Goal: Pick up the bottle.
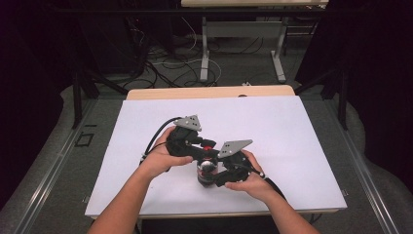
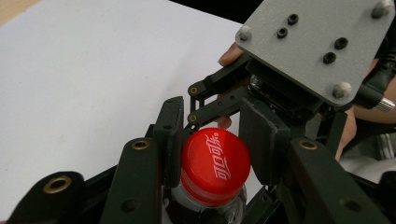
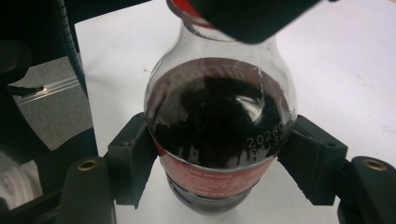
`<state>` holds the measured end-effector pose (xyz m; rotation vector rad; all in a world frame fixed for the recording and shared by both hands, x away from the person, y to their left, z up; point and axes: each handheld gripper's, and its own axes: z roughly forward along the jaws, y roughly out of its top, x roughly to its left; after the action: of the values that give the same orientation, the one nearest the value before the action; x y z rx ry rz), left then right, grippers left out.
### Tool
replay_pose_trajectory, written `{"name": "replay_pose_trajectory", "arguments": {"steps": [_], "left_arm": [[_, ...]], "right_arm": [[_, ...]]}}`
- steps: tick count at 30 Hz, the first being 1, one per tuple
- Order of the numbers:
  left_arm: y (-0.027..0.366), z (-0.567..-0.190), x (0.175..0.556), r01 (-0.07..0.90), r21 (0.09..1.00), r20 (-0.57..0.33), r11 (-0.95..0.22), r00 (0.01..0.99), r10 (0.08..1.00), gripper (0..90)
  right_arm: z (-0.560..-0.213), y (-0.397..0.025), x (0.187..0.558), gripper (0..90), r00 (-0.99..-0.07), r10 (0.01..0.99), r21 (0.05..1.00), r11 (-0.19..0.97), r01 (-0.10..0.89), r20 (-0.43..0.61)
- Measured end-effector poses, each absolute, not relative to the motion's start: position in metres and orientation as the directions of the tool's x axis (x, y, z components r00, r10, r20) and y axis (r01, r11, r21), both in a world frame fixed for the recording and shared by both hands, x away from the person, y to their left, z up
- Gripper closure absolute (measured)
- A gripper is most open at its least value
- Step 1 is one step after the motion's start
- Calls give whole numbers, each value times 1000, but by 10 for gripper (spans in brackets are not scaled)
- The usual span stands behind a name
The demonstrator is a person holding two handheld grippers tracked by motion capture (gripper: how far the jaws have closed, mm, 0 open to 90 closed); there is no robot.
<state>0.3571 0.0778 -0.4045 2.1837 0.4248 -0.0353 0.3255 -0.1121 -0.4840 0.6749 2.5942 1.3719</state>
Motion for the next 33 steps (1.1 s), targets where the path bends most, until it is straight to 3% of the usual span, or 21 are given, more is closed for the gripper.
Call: {"name": "replay_pose_trajectory", "arguments": {"steps": [10, 17, 26, 33], "left_arm": [[67, -404, 343, 389, 783, -137, -486, 869, 475, 618], [55, -405, 331, 439, 799, -97, -410, 768, 633, 618], [50, -406, 328, 451, 802, -89, -391, 738, 669, 612], [67, -397, 336, 447, 803, -142, -395, 786, 602, 461]], "right_arm": [[-484, -114, 327, 313, -864, 497, 817, 466, 341, 77], [-484, -115, 328, 313, -853, 516, 817, 456, 353, 81], [-485, -116, 329, 313, -847, 524, 812, 455, 366, 88], [-485, -116, 329, 313, -854, 511, 821, 447, 356, 92]]}}
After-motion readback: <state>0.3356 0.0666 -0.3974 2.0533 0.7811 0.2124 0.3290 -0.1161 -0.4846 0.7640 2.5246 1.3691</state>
